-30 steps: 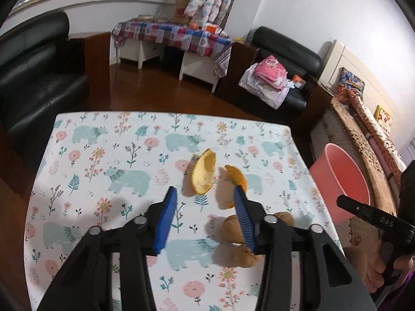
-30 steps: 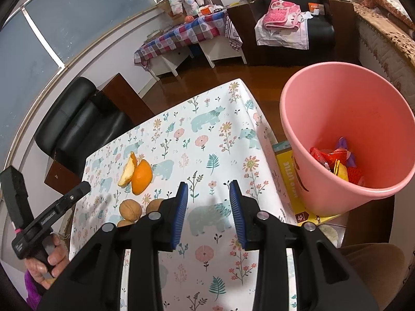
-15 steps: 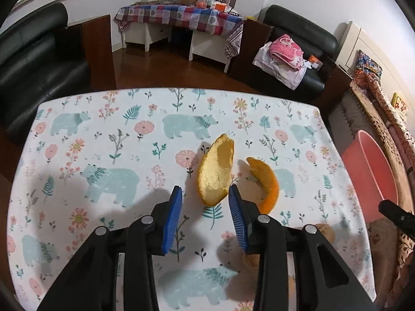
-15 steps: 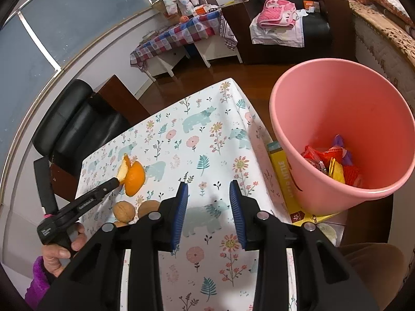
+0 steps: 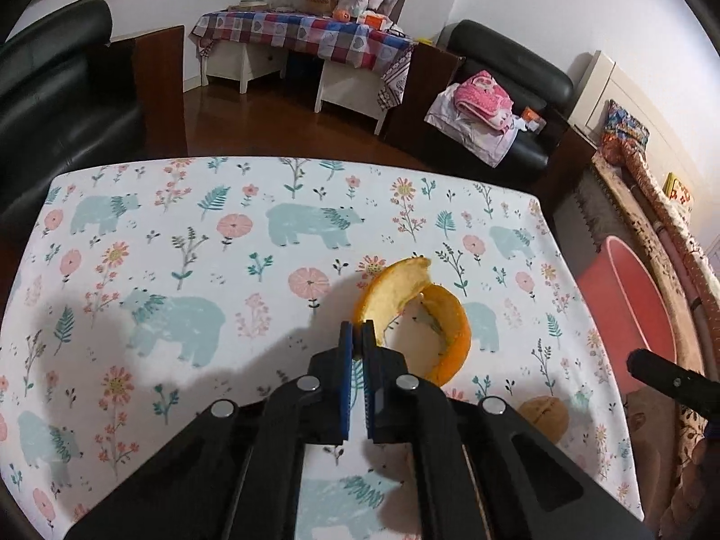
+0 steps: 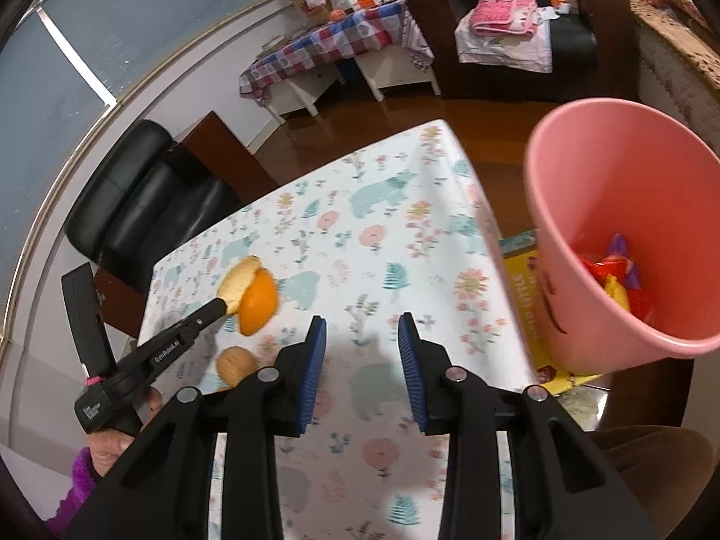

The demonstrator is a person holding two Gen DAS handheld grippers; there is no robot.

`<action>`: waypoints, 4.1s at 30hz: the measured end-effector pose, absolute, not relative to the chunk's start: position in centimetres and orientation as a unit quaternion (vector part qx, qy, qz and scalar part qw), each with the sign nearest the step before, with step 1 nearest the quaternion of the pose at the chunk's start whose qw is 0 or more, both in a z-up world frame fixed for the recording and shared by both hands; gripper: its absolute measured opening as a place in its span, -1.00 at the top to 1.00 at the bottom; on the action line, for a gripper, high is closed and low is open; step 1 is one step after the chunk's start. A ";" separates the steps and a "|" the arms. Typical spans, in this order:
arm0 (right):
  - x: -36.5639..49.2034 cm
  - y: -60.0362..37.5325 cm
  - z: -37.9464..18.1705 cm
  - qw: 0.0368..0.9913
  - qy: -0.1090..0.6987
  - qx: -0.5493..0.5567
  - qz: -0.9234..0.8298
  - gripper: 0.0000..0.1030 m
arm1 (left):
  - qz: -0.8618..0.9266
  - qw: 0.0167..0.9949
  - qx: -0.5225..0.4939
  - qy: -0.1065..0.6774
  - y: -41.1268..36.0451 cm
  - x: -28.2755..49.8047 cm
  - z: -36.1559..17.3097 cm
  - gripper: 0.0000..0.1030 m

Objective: Collect trash
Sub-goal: 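Lower the left gripper onto the pale orange peel and close it, then grasp the bright orange peel with the right gripper while the left holds its peel, then carry both orange peels in both grippers over the pink bucket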

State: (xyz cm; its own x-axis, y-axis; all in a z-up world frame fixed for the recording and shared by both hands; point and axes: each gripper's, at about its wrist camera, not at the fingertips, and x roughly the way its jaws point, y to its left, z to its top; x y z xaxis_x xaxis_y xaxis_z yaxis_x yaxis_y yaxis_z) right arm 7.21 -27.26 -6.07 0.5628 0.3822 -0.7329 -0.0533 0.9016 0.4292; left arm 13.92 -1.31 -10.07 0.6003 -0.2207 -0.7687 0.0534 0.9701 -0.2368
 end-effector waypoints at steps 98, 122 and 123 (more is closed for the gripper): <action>3.3 -43.0 -3.6 0.892 0.355 0.281 -0.022 0.68 | -0.264 0.877 -0.013 0.401 -20.9 9.3 -1.7 0.93; 3.8 -47.7 -5.9 0.883 0.357 0.299 -0.061 0.68 | -0.292 0.857 0.047 0.423 -29.0 11.8 -4.0 0.93; 3.8 -47.7 -5.9 0.883 0.358 0.296 -0.063 0.68 | -0.293 0.856 0.050 0.424 -29.2 11.9 -4.2 0.93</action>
State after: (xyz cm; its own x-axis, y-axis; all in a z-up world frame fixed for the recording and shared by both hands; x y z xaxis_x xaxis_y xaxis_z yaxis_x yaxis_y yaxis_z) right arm 3.77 -47.74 -5.93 0.7360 0.1007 -0.6694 0.3236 0.8162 0.4786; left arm 11.87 -29.22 -4.18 0.4695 -0.4586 -0.7545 0.5434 0.8236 -0.1624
